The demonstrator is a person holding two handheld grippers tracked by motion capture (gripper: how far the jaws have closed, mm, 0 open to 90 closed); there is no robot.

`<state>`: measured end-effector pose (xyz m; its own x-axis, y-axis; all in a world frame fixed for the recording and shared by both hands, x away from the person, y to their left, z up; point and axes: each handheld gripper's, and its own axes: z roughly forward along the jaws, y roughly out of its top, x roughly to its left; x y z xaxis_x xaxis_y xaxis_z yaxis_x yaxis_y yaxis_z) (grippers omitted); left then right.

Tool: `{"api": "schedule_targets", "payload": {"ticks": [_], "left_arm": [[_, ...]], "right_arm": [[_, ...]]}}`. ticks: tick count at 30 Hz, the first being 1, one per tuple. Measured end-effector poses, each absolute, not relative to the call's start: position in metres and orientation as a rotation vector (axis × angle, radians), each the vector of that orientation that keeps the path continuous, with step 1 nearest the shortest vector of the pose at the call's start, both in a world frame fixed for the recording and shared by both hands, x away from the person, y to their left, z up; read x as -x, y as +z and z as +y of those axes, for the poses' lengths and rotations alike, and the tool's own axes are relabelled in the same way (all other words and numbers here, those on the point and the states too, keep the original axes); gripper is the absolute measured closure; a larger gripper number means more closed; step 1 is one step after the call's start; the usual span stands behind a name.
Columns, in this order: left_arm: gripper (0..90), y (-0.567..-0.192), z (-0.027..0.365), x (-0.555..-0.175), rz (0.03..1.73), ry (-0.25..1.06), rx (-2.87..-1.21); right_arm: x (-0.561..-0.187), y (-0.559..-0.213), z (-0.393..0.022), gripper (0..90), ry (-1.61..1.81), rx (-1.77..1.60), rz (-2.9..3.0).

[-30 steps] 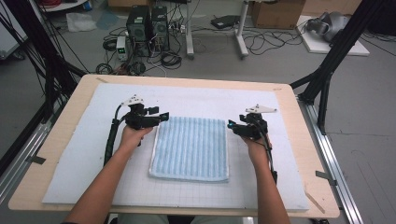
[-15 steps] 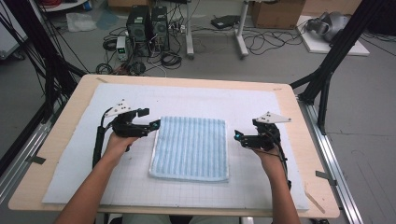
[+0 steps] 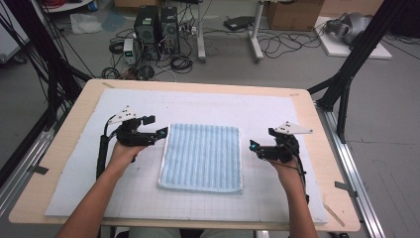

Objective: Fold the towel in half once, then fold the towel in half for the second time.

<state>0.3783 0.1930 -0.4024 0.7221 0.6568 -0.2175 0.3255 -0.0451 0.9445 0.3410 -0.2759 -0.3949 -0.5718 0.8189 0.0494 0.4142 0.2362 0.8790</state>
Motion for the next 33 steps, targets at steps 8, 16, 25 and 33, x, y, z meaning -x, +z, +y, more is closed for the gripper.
{"api": "schedule_targets", "payload": {"ticks": [8,16,25,33], "left_arm": [[16.7,-0.398,0.192,-0.385,0.858,0.312,-1.664],[19.4,-0.4,0.197,-0.401,0.957,0.323,-1.689],[27.9,-0.403,0.193,-0.428,0.992,0.321,-1.75],[36.3,-0.426,0.178,-0.45,1.034,0.288,-1.818]], "right_arm": [[-0.341,-0.395,-0.275,11.0,1.288,-1.13,2.089],[-0.343,-0.397,-0.273,11.0,1.265,-1.143,2.105],[-0.342,-0.398,-0.271,11.0,1.251,-1.139,2.128],[-0.342,-0.397,-0.271,11.0,1.244,-1.14,2.136]]}}
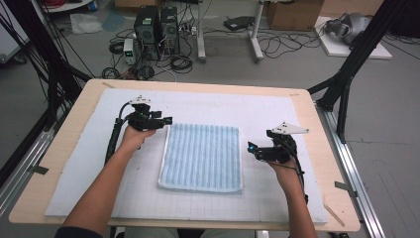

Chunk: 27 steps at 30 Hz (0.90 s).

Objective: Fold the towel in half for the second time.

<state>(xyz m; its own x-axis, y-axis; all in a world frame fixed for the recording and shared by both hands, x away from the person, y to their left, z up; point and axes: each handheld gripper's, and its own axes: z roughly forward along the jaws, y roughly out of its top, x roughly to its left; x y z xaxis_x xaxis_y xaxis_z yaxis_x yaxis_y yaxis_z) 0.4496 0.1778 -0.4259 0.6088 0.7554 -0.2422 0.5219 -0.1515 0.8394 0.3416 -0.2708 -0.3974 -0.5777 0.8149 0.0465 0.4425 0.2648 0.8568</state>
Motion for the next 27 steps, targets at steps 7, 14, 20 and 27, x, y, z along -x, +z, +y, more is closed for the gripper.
{"api": "schedule_targets", "payload": {"ticks": [7,14,20,27], "left_arm": [[39.6,-0.438,0.169,-0.452,1.021,0.287,-1.87],[50.6,-0.451,0.159,-0.452,1.009,0.309,-1.986],[71.7,-0.45,0.152,-0.449,0.93,0.353,-2.036],[84.4,-0.451,0.152,-0.449,0.934,0.328,-2.018]], "right_arm": [[-0.343,-0.399,-0.27,11.1,1.234,-1.14,2.156],[-0.343,-0.4,-0.269,11.1,1.225,-1.144,2.16],[-0.344,-0.401,-0.269,11.1,1.209,-1.158,2.164],[-0.35,-0.404,-0.267,11.1,1.193,-1.17,2.176]]}}
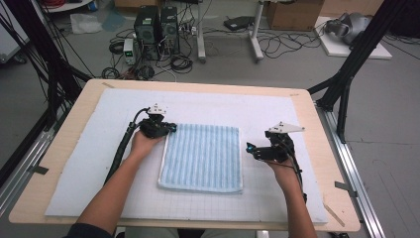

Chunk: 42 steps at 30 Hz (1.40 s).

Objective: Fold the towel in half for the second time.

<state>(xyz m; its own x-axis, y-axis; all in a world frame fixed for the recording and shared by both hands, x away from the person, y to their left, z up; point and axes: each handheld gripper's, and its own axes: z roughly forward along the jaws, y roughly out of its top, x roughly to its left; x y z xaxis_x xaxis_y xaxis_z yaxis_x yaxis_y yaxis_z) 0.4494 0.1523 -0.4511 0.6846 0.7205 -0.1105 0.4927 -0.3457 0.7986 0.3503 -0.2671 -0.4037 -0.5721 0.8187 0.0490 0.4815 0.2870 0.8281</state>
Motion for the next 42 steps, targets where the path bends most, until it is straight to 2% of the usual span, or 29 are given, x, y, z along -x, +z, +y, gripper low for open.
{"api": "schedule_targets", "payload": {"ticks": [11,21,26,32,34,40,42], "left_arm": [[85.3,-0.452,0.156,-0.45,0.953,0.294,-1.983],[85.4,-0.452,0.156,-0.45,0.965,0.292,-1.978],[85.4,-0.452,0.157,-0.451,0.967,0.285,-1.974],[85.4,-0.452,0.157,-0.451,0.968,0.278,-1.971],[85.4,-0.452,0.158,-0.451,0.968,0.276,-1.97],[85.6,-0.452,0.157,-0.451,0.964,0.275,-1.969],[85.7,-0.452,0.158,-0.451,0.965,0.274,-1.969]], "right_arm": [[-0.394,-0.402,-0.24,11.5,1.191,-1.203,2.217],[-0.427,-0.412,-0.228,25.4,1.142,-1.249,2.267],[-0.44,-0.421,-0.221,41.3,1.087,-1.257,2.313],[-0.451,-0.44,-0.214,50.1,1.005,-1.294,2.366],[-0.451,-0.44,-0.214,55.6,1.004,-1.29,2.362],[-0.449,-0.439,-0.212,81.1,1.018,-1.245,2.408],[-0.448,-0.438,-0.208,84.3,0.988,-1.222,2.409]]}}
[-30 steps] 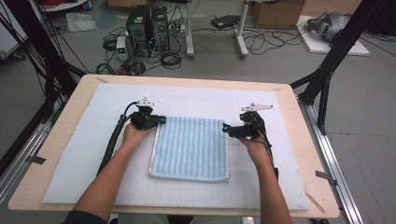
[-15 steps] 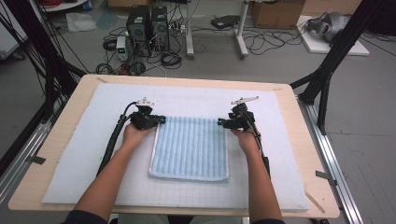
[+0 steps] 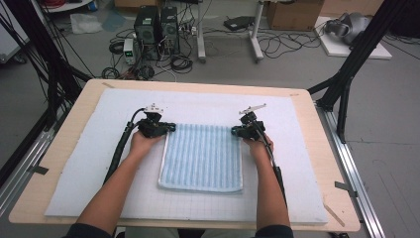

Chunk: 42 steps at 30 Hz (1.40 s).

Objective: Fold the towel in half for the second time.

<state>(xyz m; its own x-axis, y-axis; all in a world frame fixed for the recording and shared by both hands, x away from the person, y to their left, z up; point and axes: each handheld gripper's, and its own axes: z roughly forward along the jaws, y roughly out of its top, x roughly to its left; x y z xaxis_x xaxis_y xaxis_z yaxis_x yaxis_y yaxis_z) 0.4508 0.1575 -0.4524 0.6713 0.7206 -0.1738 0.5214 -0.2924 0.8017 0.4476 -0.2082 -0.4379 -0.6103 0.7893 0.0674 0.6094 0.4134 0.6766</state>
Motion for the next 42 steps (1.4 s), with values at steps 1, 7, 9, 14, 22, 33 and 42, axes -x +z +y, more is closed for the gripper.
{"api": "schedule_targets", "payload": {"ticks": [1,7,9,14,22,33,42], "left_arm": [[85.7,-0.452,0.158,-0.45,0.966,0.272,-1.967],[86.0,-0.451,0.163,-0.452,0.999,0.243,-1.901],[86.2,-0.448,0.166,-0.453,1.0,0.253,-1.882],[86.3,-0.438,0.171,-0.458,1.011,0.3,-1.81],[86.3,-0.42,0.18,-0.462,0.981,0.32,-1.715],[86.2,-0.412,0.182,-0.446,0.931,0.275,-1.711],[86.1,-0.406,0.183,-0.426,0.892,0.275,-1.71]], "right_arm": [[-0.447,-0.437,-0.207,84.9,0.974,-1.211,2.409],[-0.446,-0.435,-0.205,85.4,0.961,-1.183,2.383],[-0.447,-0.433,-0.205,85.4,0.968,-1.181,2.36],[-0.451,-0.427,-0.205,85.4,1.035,-1.198,2.285],[-0.456,-0.405,-0.198,85.4,1.074,-1.15,2.177],[-0.442,-0.399,-0.205,85.3,1.15,-1.145,2.182],[-0.422,-0.393,-0.211,85.2,1.21,-1.109,2.197]]}}
